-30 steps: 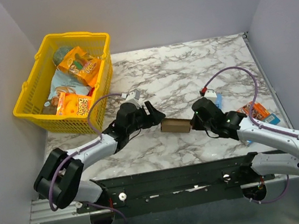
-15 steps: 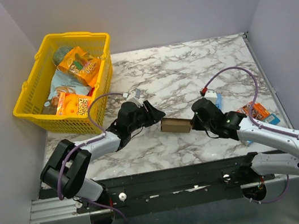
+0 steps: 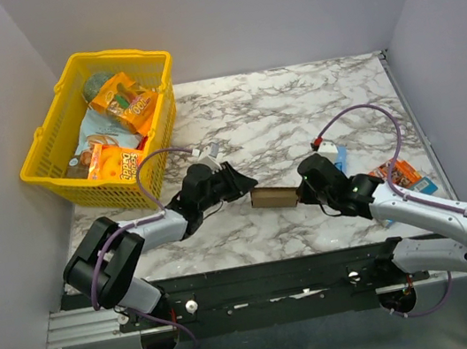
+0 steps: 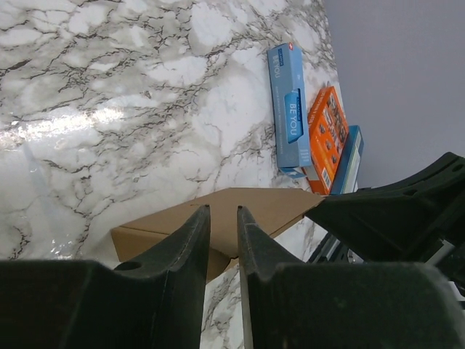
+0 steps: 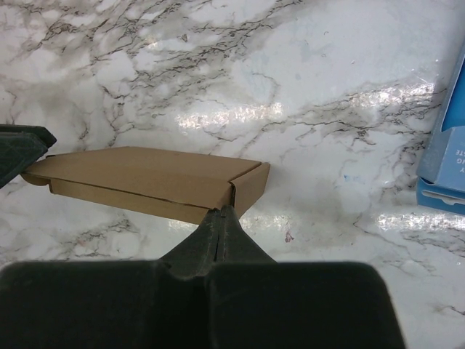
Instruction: Fold the paper box
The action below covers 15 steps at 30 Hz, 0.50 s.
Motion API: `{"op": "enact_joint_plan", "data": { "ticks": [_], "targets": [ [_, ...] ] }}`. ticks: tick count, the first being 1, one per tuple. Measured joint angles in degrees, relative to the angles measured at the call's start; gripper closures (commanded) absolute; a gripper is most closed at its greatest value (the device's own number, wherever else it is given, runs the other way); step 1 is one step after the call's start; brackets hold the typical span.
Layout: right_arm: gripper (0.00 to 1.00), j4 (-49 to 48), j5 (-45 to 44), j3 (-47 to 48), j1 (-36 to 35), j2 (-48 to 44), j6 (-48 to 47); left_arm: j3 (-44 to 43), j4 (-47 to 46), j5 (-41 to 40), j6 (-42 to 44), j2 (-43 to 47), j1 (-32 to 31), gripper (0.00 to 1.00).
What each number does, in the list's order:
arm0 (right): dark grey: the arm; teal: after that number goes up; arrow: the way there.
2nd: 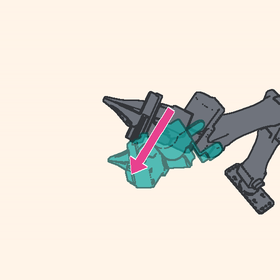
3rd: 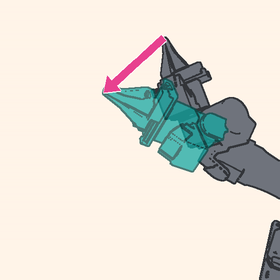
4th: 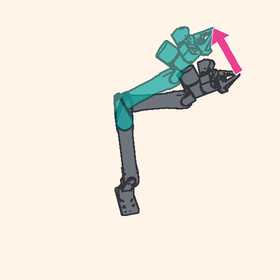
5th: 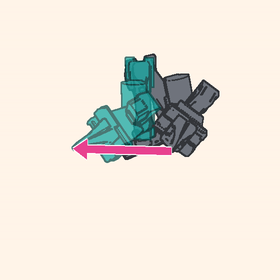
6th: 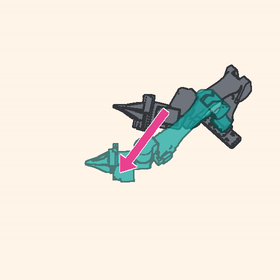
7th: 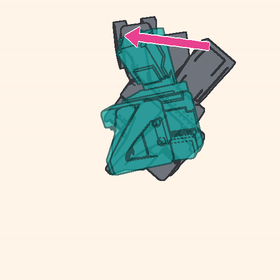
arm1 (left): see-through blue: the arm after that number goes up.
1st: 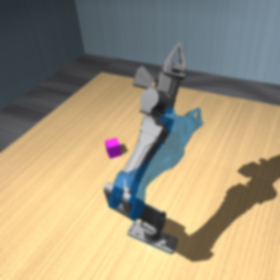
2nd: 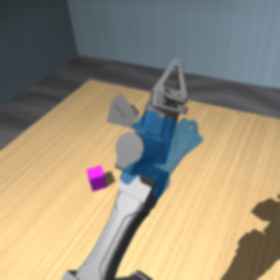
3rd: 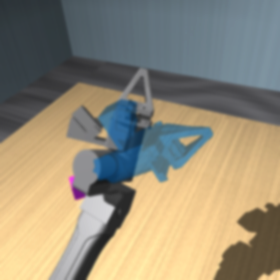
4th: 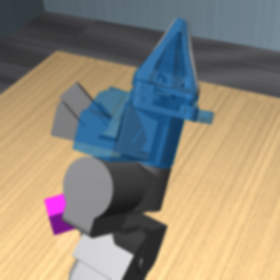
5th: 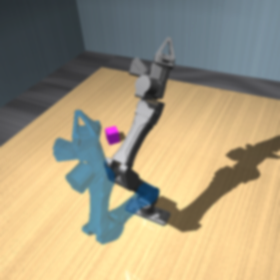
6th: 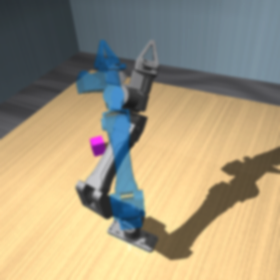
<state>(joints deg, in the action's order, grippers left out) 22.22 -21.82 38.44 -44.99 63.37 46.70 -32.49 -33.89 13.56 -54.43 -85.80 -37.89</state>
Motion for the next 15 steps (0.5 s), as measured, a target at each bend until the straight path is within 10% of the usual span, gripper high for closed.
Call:
{"op": "enact_joint_plan", "data": {
  "ticks": [7, 15],
  "targets": [
    [1.0, 0.44, -0.92, 0.09, -0.39, 0.0, 0.35, 0.15, 1.44, -0.52, 1.16, 0.52, -0.28, 0.3],
    [1.0, 1.31, -1.51, 0.42, -0.46, 0.07, 0.48, 0.09, 7.34, -2.4, 3.85, 4.26, -0.39, 0.3]
  ]
}}
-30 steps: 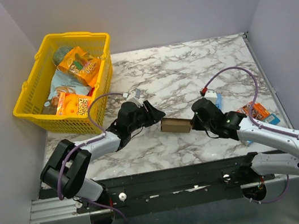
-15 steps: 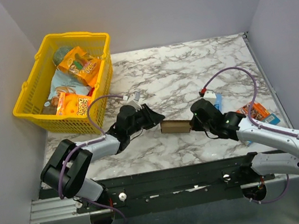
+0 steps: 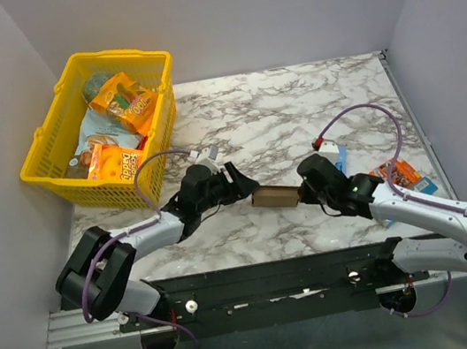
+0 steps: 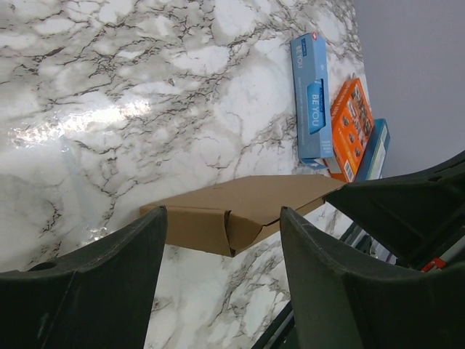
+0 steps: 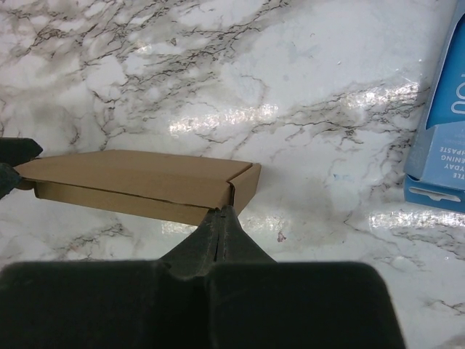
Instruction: Fold the paper box
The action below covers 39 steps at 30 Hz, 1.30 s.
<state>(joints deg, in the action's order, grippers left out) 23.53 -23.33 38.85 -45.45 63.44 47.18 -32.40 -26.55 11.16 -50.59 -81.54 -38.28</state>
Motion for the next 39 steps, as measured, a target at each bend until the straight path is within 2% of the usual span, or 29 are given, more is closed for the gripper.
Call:
{"op": "enact_joint_plan", "data": {
  "ticks": [8, 13, 18, 26, 34, 39],
  "targets": [
    [0.99, 0.07, -0.37, 0.22, -0.42, 0.31, 0.02, 0.0, -0.83, 0.07, -1.09, -0.5, 0.0, 0.31],
    [1.0, 0.11, -0.7, 0.22, -0.63, 0.33, 0.02, 0.04, -2.51, 0.13, -2.14, -1.03, 0.0, 0.47],
    [0.99, 0.15, -0.85, 0.44, -0.74, 0.63, 0.35, 0.17, -5.77, 1.07, -3.58, -2.89, 0.02, 0.5],
    [0.99, 0.42, -1.25, 0.55, -1.11, 0.7, 0.46, 1.53, -10.23, 1.81, -5.55, -3.8, 0.02, 0.72],
    [1.0, 1.14, -1.81, 1.01, -1.49, 1.09, 0.83, 3.72, -14.47, 2.43, -6.97, -3.8, 0.09, 0.82],
    [1.0, 1.51, -2.43, 1.2, -1.86, 1.31, 1.01, 4.33, -15.41, 2.49, -7.34, -3.82, 0.02, 0.83]
  ]
}}
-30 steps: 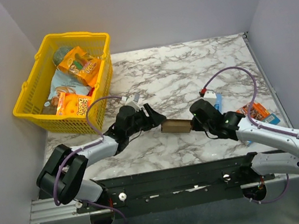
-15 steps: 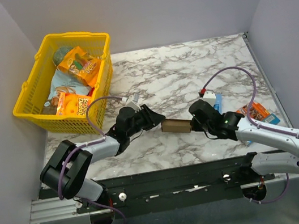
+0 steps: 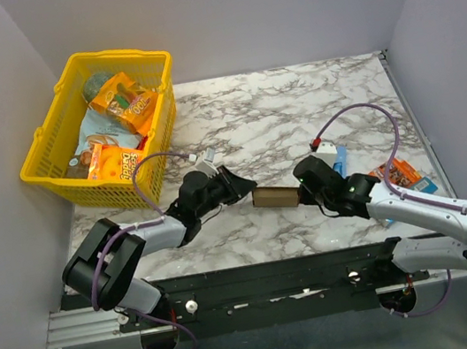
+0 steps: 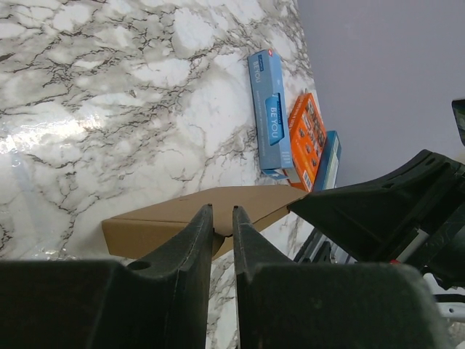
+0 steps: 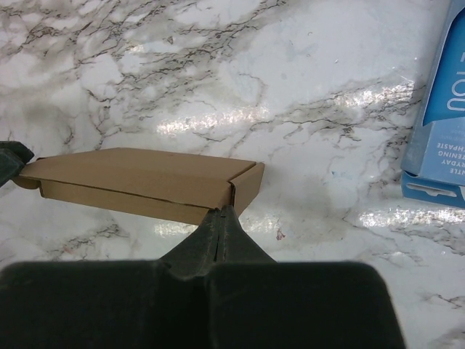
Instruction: Fold the paper box
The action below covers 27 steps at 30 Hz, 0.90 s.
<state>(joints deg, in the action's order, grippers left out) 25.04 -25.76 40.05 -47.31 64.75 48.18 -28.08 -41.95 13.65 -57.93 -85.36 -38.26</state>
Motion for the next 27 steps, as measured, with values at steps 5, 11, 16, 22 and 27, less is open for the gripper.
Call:
{"op": "enact_joint_plan", "data": {
  "ticks": [5, 11, 16, 22, 27],
  "targets": [
    [1.0, 0.15, -0.24, 0.09, -0.13, 0.09, 0.26, 0.37, -0.28, -0.48, 0.96, 0.2, -0.28, 0.84],
    [1.0, 0.26, -0.57, 0.09, -0.37, 0.11, 0.48, 1.9, -0.87, -1.97, 4.22, 1.81, -1.62, 0.84],
    [1.0, 0.33, -0.59, 0.09, -0.37, 0.11, 0.87, 1.99, -0.66, -3.78, 9.42, 2.75, -2.78, 0.84],
    [1.0, 0.35, -0.66, 0.11, -0.44, 0.22, 1.31, 2.34, 1.05, -7.02, 16.63, 4.98, -5.29, 0.84],
    [0.99, 0.57, -1.09, 0.37, -0.66, 0.5, 1.33, 3.02, -0.2, -9.31, 19.74, 5.25, -6.8, 0.85]
  ]
}}
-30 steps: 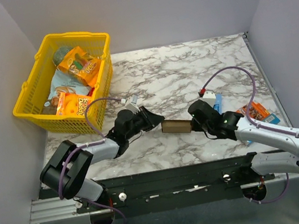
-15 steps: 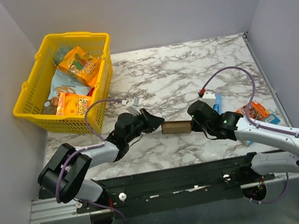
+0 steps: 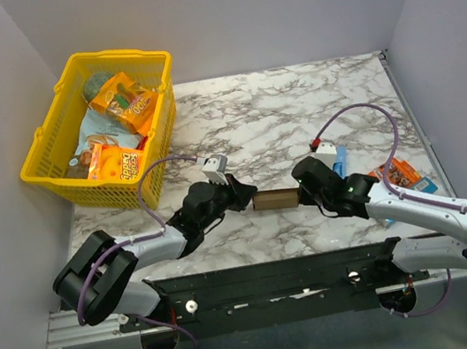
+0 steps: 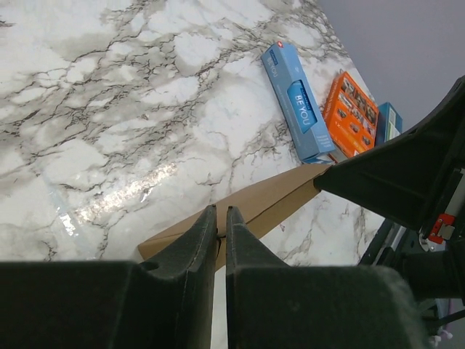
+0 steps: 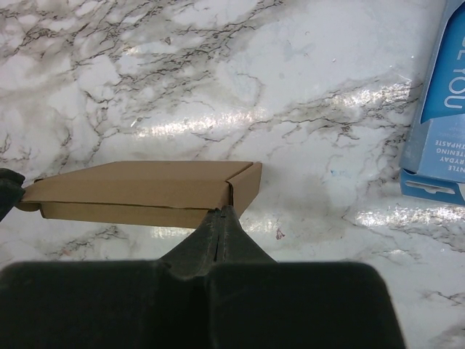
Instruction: Fold the paper box
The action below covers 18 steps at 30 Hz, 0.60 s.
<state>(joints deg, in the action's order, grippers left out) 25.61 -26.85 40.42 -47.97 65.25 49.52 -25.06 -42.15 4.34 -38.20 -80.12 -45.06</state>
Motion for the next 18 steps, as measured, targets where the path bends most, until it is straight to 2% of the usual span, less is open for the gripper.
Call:
{"op": "enact_joint_plan", "data": {
  "ticks": [10, 15, 18],
  "targets": [
    [1.0, 0.07, -0.37, 0.07, -0.09, 0.07, 0.04, 0.39, -0.04, -4.35, 0.33, 0.02, -1.66, 0.94],
    [1.0, 0.74, -0.37, 0.42, -0.09, 0.07, 0.26, 0.63, 0.04, -6.23, -0.24, 0.31, -2.58, 0.94],
    [0.96, 2.21, -0.35, 0.94, -0.09, 0.0, 0.42, 0.28, 0.22, -6.71, -0.28, -0.02, -3.04, 0.95]
  ]
}}
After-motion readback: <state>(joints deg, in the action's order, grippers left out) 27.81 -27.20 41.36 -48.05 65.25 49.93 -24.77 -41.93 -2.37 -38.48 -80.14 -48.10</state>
